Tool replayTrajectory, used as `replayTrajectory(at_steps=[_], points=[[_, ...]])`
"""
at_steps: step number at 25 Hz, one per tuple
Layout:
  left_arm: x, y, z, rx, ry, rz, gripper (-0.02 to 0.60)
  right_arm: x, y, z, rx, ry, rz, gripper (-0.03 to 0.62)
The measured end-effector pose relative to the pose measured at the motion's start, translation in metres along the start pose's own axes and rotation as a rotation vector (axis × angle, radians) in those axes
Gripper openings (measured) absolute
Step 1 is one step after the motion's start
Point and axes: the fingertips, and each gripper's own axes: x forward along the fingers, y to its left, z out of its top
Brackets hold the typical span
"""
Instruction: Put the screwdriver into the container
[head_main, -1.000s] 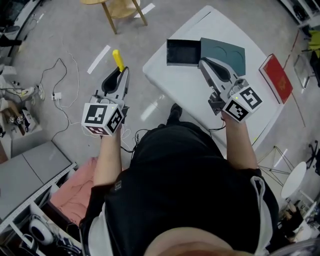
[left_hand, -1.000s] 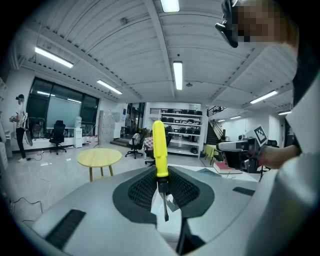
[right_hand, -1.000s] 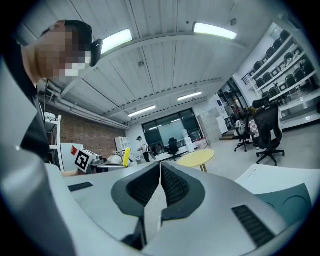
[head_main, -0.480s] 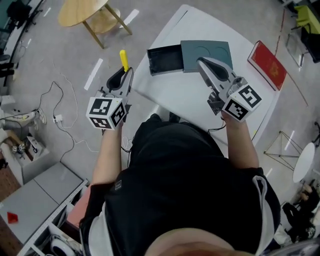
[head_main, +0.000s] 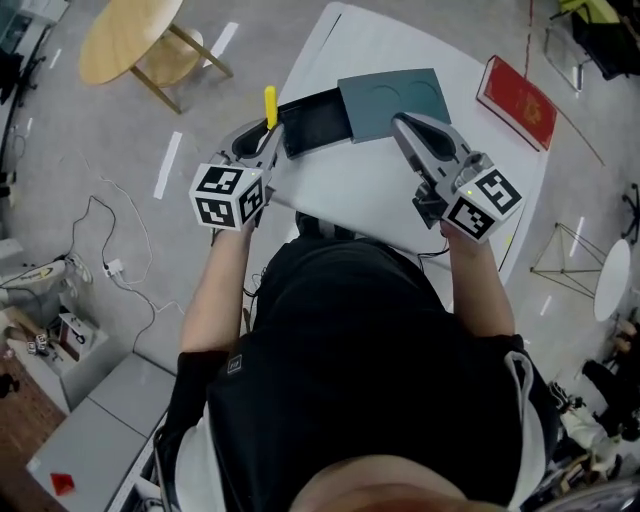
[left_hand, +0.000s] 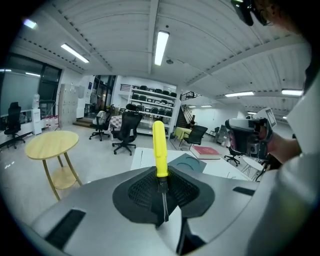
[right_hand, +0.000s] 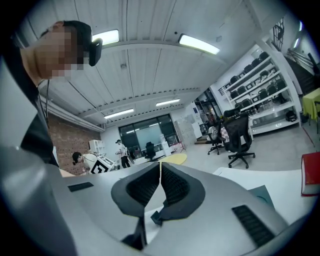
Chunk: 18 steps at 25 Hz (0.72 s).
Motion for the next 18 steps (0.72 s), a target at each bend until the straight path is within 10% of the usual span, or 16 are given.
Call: replayTrajectory(at_steps=[18], points=[[0.081,-0.004,-0.036,-0.029,0.191,-0.182,0.078,-0.018,-0.025,-0.023,0.085,-0.021,-0.168,0.032]])
